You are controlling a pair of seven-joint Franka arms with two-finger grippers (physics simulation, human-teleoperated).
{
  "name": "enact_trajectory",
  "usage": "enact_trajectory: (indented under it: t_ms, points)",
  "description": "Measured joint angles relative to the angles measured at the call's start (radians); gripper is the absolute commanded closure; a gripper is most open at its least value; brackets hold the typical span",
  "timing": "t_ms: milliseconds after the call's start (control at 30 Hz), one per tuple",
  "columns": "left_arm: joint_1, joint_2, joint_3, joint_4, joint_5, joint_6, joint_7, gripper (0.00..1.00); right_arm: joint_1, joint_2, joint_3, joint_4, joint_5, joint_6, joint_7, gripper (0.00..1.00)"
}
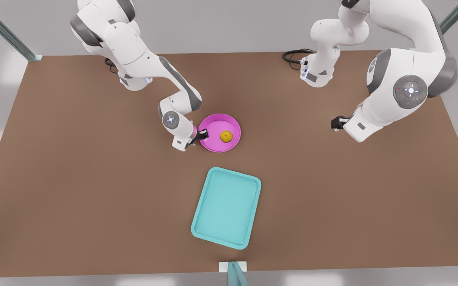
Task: Place the orange on the plate with the left arm and the plate on the tray with the right arm
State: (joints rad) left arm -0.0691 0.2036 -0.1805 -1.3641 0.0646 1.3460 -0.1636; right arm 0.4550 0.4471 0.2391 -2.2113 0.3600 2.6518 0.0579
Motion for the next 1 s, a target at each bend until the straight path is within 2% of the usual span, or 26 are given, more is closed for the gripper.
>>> enact_trajectory:
  t_ms: [33,67,100,233,300,433,1000]
  points:
    - [0.0,-0.001,0.0,0.0,0.0,0.0,0.001,0.0,-0.001,0.005,0.0,0.003,0.0,-0.004,-0.003,0.35]
    - [0.0,-0.001,0.0,0.0,0.0,0.0,0.002,0.0,-0.001,0.009,0.0,0.005,0.0,-0.007,-0.007,0.43]
    - [0.0,-0.003,0.0,0.0,0.0,0.0,0.003,0.0,-0.002,0.011,0.0,0.006,0.0,-0.01,-0.011,0.47]
    - [0.0,-0.006,0.0,0.0,0.001,-0.002,0.007,0.0,-0.011,0.011,0.0,0.015,0.0,-0.027,-0.024,0.5]
    - [0.0,-0.006,0.0,0.0,0.001,-0.002,0.008,0.0,-0.013,0.01,0.0,0.023,0.0,-0.037,-0.03,0.68]
    - [0.0,-0.005,0.0,0.0,0.0,-0.002,0.011,0.0,-0.015,0.012,0.002,0.031,0.003,-0.053,-0.044,0.78]
    - [-0.001,-0.007,-0.017,0.0,0.001,-0.002,0.002,0.0,-0.024,-0.027,0.008,0.113,0.007,-0.176,-0.088,0.79]
